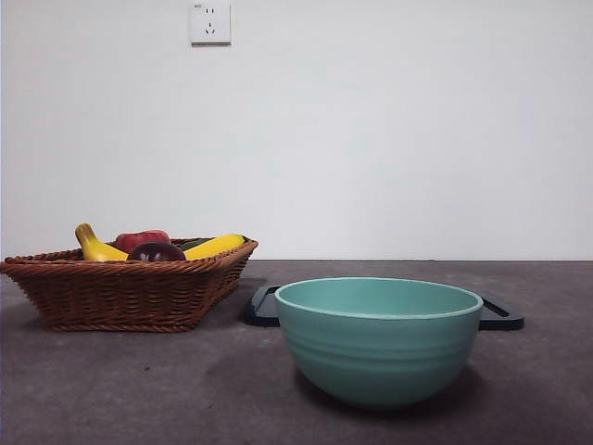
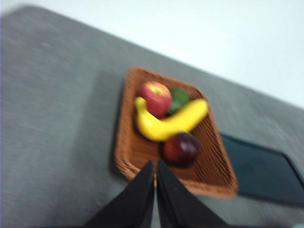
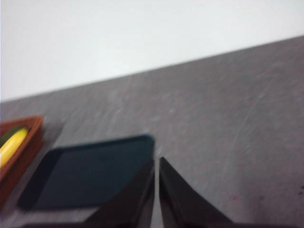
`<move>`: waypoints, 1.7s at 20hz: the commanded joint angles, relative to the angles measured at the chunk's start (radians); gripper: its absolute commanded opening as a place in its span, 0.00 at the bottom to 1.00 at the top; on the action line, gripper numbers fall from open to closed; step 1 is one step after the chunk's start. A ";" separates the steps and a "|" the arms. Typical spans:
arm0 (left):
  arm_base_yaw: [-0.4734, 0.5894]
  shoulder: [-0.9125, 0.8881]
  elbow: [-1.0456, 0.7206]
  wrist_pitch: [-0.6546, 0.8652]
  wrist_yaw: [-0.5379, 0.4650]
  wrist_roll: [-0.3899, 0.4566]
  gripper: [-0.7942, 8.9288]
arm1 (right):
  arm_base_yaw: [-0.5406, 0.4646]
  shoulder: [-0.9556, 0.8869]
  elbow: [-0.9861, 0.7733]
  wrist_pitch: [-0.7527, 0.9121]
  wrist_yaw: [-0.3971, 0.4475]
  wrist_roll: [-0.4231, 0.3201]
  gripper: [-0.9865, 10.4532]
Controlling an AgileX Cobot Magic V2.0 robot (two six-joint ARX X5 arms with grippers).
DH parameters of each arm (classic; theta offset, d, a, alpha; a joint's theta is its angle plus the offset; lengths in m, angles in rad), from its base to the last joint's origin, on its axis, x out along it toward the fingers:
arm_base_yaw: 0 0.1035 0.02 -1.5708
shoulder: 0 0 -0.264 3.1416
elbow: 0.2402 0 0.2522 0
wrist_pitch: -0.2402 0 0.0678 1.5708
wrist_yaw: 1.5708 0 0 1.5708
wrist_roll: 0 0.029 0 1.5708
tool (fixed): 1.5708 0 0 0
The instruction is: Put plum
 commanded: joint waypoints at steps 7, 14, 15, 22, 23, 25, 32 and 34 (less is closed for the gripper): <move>0.000 0.239 0.210 -0.159 0.241 0.222 0.09 | 0.025 0.272 0.232 -0.185 -0.208 -0.150 0.09; -0.026 0.393 0.331 -0.269 0.323 0.329 0.09 | 0.118 0.448 0.385 -0.362 -0.254 -0.246 0.09; -0.035 0.417 0.346 -0.286 0.341 0.342 0.09 | 0.143 0.480 0.408 -0.393 -0.254 -0.264 0.09; -0.096 0.486 0.385 -0.386 0.351 0.379 0.09 | 0.300 0.615 0.457 -0.478 -0.253 -0.306 0.09; -0.098 0.486 0.385 -0.386 0.351 0.378 0.09 | 0.312 0.617 0.457 -0.477 -0.253 -0.306 0.09; -0.098 0.486 0.385 -0.389 0.351 0.377 0.13 | 0.325 0.621 0.457 -0.475 -0.253 -0.306 0.09; -0.098 0.486 0.385 -0.394 0.351 0.351 0.54 | 0.327 0.621 0.457 -0.476 -0.253 -0.304 0.43; -0.098 0.486 0.386 -0.393 0.351 0.351 0.54 | 0.326 0.621 0.457 -0.476 -0.253 -0.304 0.43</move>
